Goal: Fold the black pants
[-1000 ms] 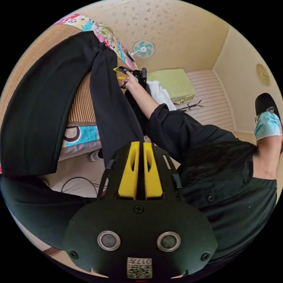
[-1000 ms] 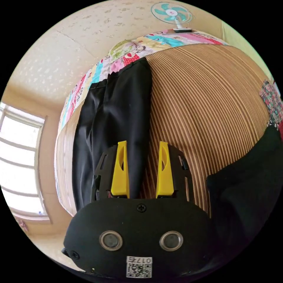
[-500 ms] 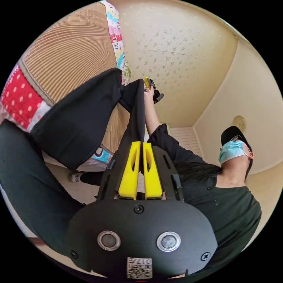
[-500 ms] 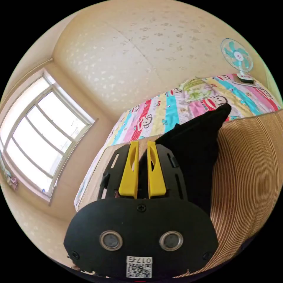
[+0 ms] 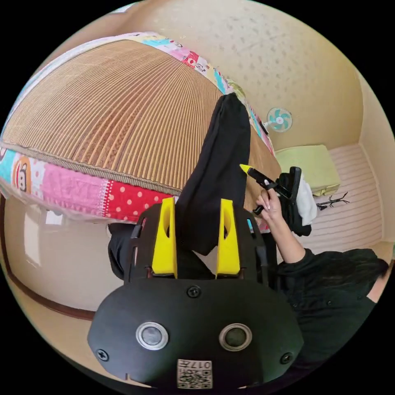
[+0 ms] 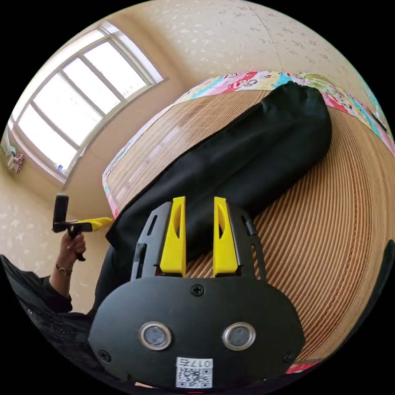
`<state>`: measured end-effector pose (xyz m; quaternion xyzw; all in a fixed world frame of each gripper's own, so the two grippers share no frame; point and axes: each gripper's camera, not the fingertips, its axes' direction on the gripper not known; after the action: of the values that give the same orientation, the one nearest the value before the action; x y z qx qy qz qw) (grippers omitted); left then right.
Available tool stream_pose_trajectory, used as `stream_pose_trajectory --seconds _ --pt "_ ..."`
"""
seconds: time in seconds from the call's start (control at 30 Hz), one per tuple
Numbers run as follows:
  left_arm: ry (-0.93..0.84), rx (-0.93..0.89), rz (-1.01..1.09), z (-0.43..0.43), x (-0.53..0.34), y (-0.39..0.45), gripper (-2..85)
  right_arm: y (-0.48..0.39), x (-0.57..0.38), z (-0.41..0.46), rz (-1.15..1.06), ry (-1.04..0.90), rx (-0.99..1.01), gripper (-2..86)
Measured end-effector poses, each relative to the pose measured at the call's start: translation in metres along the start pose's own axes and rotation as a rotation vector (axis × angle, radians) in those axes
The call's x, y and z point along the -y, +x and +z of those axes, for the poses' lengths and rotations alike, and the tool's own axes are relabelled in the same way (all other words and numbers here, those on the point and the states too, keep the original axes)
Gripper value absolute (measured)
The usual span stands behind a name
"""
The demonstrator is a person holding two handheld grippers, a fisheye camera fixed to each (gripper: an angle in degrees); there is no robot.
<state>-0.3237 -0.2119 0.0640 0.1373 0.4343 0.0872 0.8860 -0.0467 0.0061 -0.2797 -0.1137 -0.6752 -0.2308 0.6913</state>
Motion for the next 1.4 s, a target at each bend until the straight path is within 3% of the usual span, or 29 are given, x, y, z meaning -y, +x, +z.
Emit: stream_pose_trajectory --seconds 0.1,0.27,0.33,0.4,0.43,0.53,0.7,0.83,0.97,1.03,1.1,1.27,1.4 --pt "-0.078 0.265 0.057 0.026 0.001 0.043 7.6 -0.019 -0.036 -0.011 -0.095 -0.033 -0.127 2.7" --pt "-0.339 0.013 0.223 0.113 -0.062 0.102 5.1 0.000 -0.056 -0.055 -0.117 -0.281 -0.100 1.0" --pt "-0.467 -0.040 0.208 0.147 -0.089 0.108 5.1 0.033 -0.073 -0.081 -0.030 -0.385 0.105 1.1" --pt "-0.533 -0.169 0.149 0.164 -0.116 0.106 5.2 0.050 -0.090 -0.109 -0.011 -0.366 0.208 1.5" --pt "-0.520 -0.212 0.131 0.163 -0.120 0.104 5.3 0.062 -0.102 -0.133 0.032 -0.269 0.214 1.9" --pt "-0.356 -0.307 0.116 0.133 -0.120 0.096 7.6 0.098 -0.125 -0.179 0.179 -0.034 0.209 5.8" --pt "-0.019 -0.140 0.197 0.077 -0.052 0.105 13.7 0.146 -0.117 -0.172 0.343 0.006 0.227 13.3" --pt "-0.085 -0.099 0.139 0.113 0.012 0.096 16.0 0.167 -0.087 -0.143 0.425 0.026 0.386 12.9" --pt "-0.260 -0.260 -0.002 0.162 0.025 0.071 6.4 0.175 -0.083 -0.139 0.465 -0.006 0.486 6.0" --pt "-0.179 -0.463 0.064 0.138 0.004 0.075 5.4 0.161 -0.098 -0.188 0.374 0.153 0.639 3.2" --pt "0.022 -0.696 0.268 0.065 -0.038 0.106 5.1 0.136 -0.106 -0.248 0.244 0.269 0.657 2.3" --pt "0.369 -0.733 0.837 -0.104 -0.127 0.235 5.0 0.024 -0.094 -0.422 -0.305 0.469 0.679 1.1" --pt "0.573 -0.733 0.967 -0.198 -0.159 0.296 5.1 -0.058 -0.082 -0.523 -0.557 0.590 0.593 0.5"
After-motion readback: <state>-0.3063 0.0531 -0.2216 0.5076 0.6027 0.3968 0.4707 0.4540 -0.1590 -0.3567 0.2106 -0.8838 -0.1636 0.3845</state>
